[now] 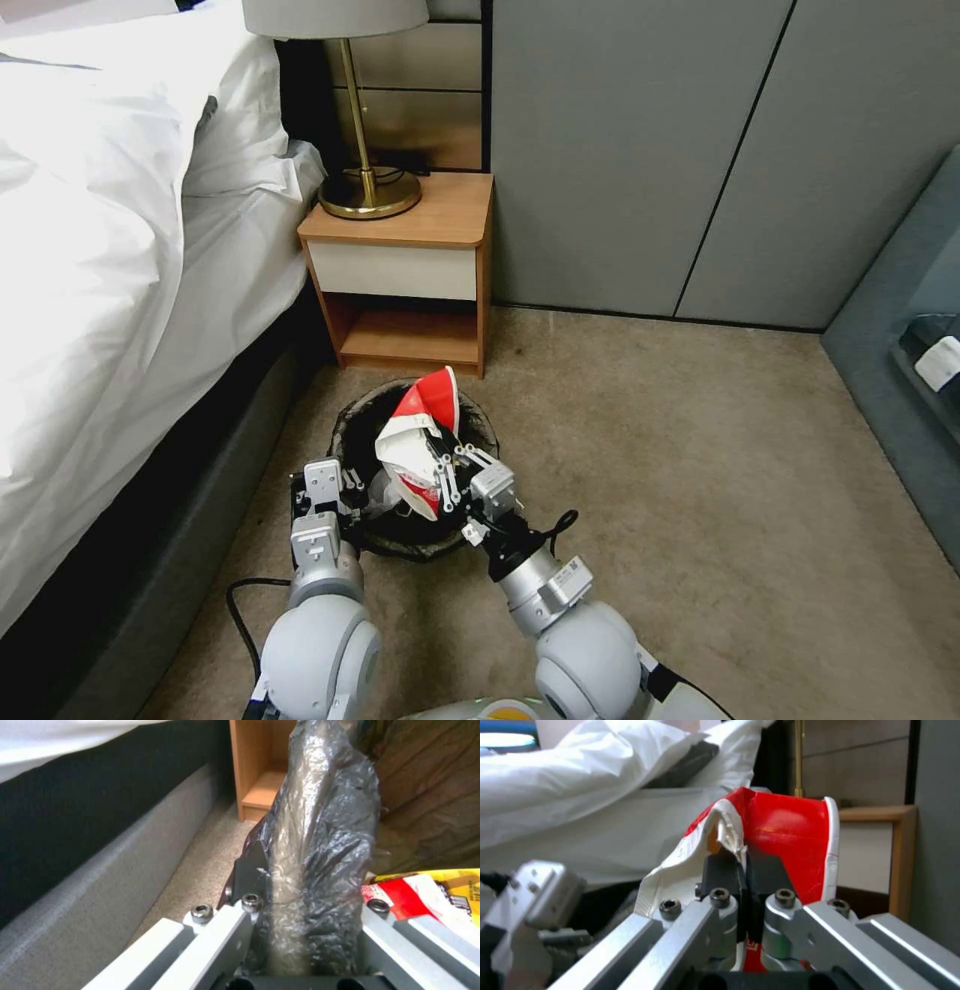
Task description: Pick up the trash bin, then pick up the garbage from the floor and place it into the trash bin.
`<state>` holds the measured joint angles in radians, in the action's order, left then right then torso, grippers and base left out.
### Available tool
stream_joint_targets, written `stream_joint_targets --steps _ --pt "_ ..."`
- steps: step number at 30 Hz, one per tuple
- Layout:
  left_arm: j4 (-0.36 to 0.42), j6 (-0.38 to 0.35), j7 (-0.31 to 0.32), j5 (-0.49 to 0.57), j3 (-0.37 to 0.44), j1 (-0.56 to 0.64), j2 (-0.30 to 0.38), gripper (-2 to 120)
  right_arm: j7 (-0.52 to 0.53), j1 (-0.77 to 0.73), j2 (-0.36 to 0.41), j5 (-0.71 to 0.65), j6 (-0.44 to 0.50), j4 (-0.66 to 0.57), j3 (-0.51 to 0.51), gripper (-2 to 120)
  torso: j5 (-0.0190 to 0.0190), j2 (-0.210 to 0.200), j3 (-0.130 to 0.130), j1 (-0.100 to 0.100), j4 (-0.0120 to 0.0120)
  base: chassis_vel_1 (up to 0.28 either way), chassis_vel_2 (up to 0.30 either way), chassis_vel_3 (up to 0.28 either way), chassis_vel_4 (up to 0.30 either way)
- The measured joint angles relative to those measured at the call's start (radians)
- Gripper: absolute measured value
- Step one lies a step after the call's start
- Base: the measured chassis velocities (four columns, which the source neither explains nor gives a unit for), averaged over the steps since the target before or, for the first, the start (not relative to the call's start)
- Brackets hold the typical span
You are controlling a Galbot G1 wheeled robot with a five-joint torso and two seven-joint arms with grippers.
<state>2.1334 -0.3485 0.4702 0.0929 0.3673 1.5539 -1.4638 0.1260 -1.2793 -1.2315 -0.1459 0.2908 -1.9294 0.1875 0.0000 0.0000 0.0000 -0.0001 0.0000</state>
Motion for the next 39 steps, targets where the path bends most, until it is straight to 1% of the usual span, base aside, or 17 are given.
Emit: stream_joint_targets --steps 11,14,17,19,20,21,22,23,27,28,30,31,33,35,36,38,39 --pt "0.008 0.000 0.001 0.000 -0.006 0.009 -0.004 0 0.013 0.011 -0.025 -0.002 -0.001 0.077 -0.004 0 0.0000 0.000 0.000 0.000 0.0000 0.000 0.000 0.000 0.000" --pt "0.010 0.000 0.001 -0.001 -0.007 0.012 -0.005 0 0.015 0.012 -0.029 0.000 -0.004 0.085 -0.002 4 0.0000 0.000 0.000 0.000 0.0001 0.000 0.000 0.000 0.000" --pt "0.011 0.000 0.001 -0.002 -0.006 0.012 -0.006 0 0.018 0.011 -0.032 0.002 -0.009 0.086 0.006 19 0.0000 0.000 0.000 0.000 0.0000 0.000 0.000 0.000 0.000" --pt "0.011 0.000 0.001 -0.002 -0.006 0.012 -0.006 0 0.019 0.011 -0.032 0.002 -0.009 0.086 0.008 22 -0.0001 0.000 0.000 0.000 0.0000 0.000 0.000 0.000 0.000" --pt "0.011 0.000 0.001 -0.002 -0.006 0.011 -0.006 0 0.020 0.010 -0.033 0.005 -0.011 0.087 0.014 29 0.0000 0.000 0.000 0.000 0.0000 0.000 0.000 0.000 0.000" --pt "0.011 0.000 0.001 -0.002 -0.006 0.010 -0.006 0 0.021 0.010 -0.033 0.006 -0.012 0.088 0.015 30 0.0000 0.000 0.000 0.000 0.0000 0.000 0.000 0.000 0.000" --pt "0.011 0.000 0.001 -0.002 -0.006 0.009 -0.006 0 0.023 0.010 -0.033 0.008 -0.012 0.090 0.017 35 -0.0003 0.000 0.000 0.000 0.0001 0.000 0.000 0.000 0.000" --pt "0.011 0.000 0.001 -0.002 -0.006 0.009 -0.006 0 0.023 0.010 -0.033 0.008 -0.012 0.090 0.017 35 -0.0003 0.000 0.000 0.000 0.0001 0.000 0.000 0.000 0.000" --pt "0.011 0.000 0.001 -0.002 -0.008 0.007 -0.007 0 0.029 0.008 -0.028 0.015 -0.016 0.093 0.028 55 -0.0010 0.000 0.000 0.000 0.0004 0.000 0.000 0.000 0.000" --pt "0.011 0.000 0.001 -0.002 -0.008 0.007 -0.007 0 0.029 0.008 -0.028 0.015 -0.016 0.093 0.028 55 -0.0010 0.000 0.000 0.000 0.0004 0.000 0.000 0.000 0.000" --pt "0.011 0.000 0.001 -0.002 -0.009 0.005 -0.007 0 0.030 0.008 -0.025 0.017 -0.018 0.093 0.034 64 -0.0011 0.000 0.000 0.000 0.0005 0.000 0.000 0.000 0.000" --pt "0.011 0.000 0.001 -0.002 -0.009 0.005 -0.007 0 0.030 0.008 -0.025 0.017 -0.018 0.093 0.034 64 -0.0011 0.000 0.000 0.000 0.0005 0.000 0.000 0.000 0.000" --pt "0.011 -0.001 0.001 -0.001 -0.011 0.004 -0.007 0 0.034 0.009 -0.021 0.019 -0.021 0.094 0.043 77 -0.0009 0.000 0.000 0.000 0.0007 0.000 0.000 0.000 0.000" --pt "0.011 -0.001 0.001 -0.001 -0.011 0.004 -0.008 0 0.035 0.008 -0.021 0.020 -0.022 0.094 0.045 80 -0.0010 0.000 0.000 0.000 0.0007 0.000 0.000 0.000 0.000" --pt "0.011 -0.001 0.001 -0.001 -0.011 0.004 -0.008 0 0.036 0.008 -0.021 0.022 -0.022 0.095 0.047 87 -0.0012 0.000 0.000 0.000 0.0006 0.000 0.000 0.000 0.000" --pt "0.011 -0.001 0.001 -0.001 -0.011 0.004 -0.008 0 0.036 0.008 -0.021 0.023 -0.022 0.095 0.047 90 -0.0012 0.000 0.000 0.000 0.0006 0.000 0.000 0.000 0.000" --pt "0.011 -0.001 0.001 -0.001 -0.011 0.004 -0.009 0 0.036 0.008 -0.021 0.023 -0.022 0.096 0.047 96 -0.0011 0.000 0.000 0.000 0.0005 0.000 0.000 0.000 0.000"
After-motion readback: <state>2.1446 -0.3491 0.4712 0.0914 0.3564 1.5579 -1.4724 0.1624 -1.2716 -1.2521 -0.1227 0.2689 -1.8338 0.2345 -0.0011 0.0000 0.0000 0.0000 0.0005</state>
